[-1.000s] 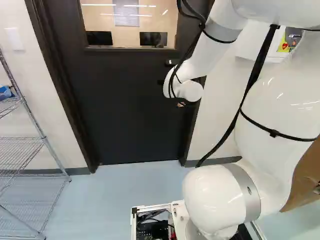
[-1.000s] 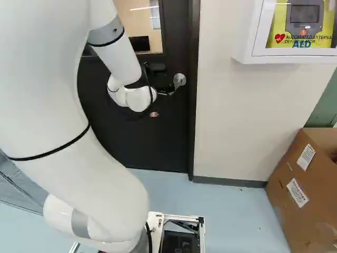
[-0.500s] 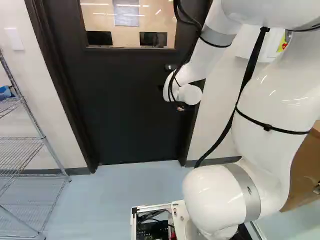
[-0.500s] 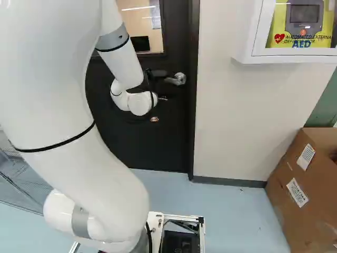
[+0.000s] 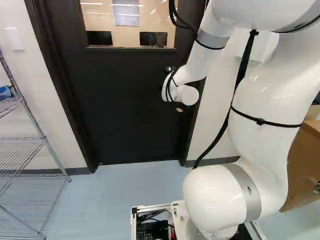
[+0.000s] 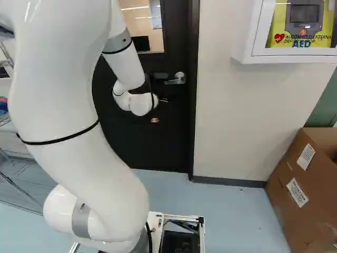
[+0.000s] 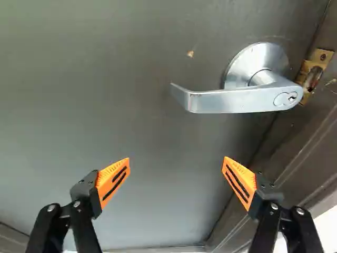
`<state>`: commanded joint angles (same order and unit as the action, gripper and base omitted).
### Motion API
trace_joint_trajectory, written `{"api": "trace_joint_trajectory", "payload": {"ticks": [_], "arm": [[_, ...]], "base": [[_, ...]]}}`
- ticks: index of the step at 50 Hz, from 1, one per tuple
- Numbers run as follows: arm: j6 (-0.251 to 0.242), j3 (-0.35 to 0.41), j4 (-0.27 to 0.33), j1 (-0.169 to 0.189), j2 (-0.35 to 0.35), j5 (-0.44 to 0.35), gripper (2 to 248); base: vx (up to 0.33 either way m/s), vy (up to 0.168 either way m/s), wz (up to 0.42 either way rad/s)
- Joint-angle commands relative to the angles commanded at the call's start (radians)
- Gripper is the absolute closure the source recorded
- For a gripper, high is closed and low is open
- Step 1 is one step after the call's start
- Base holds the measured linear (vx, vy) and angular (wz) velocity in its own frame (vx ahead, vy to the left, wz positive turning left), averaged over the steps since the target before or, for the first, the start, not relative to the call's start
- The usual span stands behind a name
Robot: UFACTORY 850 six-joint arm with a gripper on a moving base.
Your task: Open the door and move inside
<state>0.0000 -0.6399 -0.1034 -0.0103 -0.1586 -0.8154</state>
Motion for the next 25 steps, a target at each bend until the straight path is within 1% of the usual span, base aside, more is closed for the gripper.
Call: {"api": "trace_joint_trajectory", "payload": {"ticks": [25], "arm": [[0.0,-0.123,-0.261,-0.038,-0.108,0.0,3]], "base": [[0.0,0.0,0.0]]}}
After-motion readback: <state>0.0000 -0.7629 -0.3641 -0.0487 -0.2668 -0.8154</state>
